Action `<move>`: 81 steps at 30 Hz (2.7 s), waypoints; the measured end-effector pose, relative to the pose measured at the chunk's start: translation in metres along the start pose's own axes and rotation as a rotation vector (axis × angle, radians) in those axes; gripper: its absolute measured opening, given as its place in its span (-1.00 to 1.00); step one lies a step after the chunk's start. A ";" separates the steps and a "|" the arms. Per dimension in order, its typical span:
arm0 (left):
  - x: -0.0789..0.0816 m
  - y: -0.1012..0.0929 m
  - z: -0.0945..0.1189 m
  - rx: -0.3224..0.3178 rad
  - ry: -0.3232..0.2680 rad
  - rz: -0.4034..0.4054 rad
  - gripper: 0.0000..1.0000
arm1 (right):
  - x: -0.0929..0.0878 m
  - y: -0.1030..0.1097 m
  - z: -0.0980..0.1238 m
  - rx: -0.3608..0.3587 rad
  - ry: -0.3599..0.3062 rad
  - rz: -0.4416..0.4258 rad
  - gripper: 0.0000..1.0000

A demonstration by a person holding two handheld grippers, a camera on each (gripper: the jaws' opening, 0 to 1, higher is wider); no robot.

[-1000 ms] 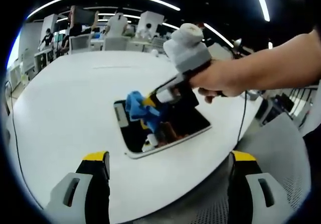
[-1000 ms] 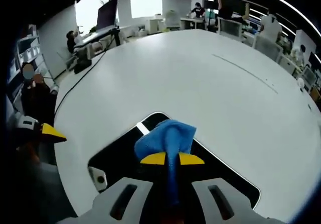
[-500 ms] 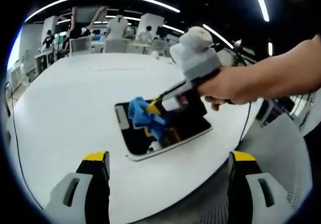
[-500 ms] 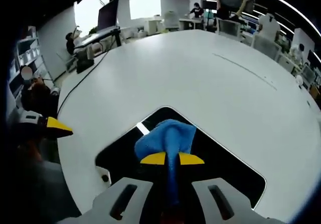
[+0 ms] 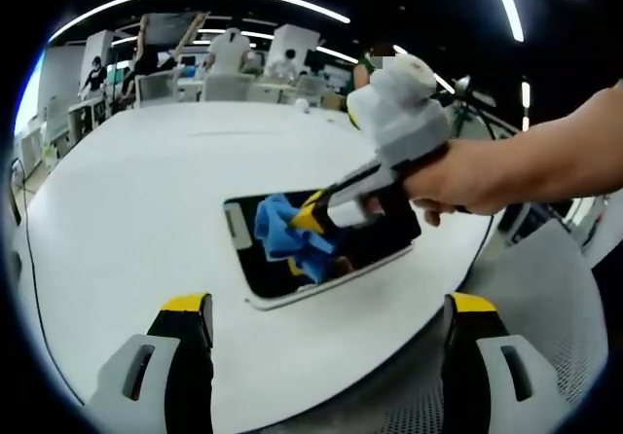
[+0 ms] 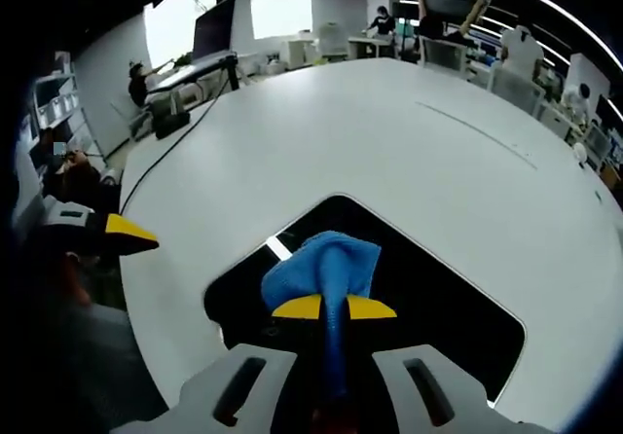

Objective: Wipe the mirror surface with the cleaning cloth until all visible marks leave the cleaned area.

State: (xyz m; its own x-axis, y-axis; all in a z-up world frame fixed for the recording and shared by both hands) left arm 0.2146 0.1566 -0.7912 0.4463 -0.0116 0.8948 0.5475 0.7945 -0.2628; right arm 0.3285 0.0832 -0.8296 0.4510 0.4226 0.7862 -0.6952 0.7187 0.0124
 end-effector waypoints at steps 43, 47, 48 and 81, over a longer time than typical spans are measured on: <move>0.000 0.003 0.000 0.026 -0.008 0.006 0.98 | -0.022 0.040 0.028 0.068 0.004 0.006 -0.96; 0.000 0.004 0.001 0.036 -0.009 0.015 0.98 | -0.024 0.042 0.028 0.067 -0.002 0.009 -0.96; 0.001 0.004 0.001 0.037 -0.010 0.017 0.98 | -0.024 0.044 0.030 0.067 -0.007 0.024 -0.96; -0.001 0.002 0.001 0.022 0.008 -0.002 0.97 | -0.027 0.050 0.034 0.122 0.010 -0.007 -0.97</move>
State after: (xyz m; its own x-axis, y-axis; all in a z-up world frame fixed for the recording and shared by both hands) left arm 0.2145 0.1584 -0.7927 0.4506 -0.0179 0.8925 0.5324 0.8079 -0.2527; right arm 0.2622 0.0888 -0.8294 0.4607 0.4239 0.7798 -0.7547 0.6495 0.0928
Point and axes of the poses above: the point that each gripper's makers call its tool centre point, and the gripper's own axes: z roughly backward along the fingers, y roughly to its left, x roughly out of its top, the point moved 3 cm from there along z, roughly backward along the fingers, and after that the axes turned 11 degrees about -y, right-handed, at the moved point
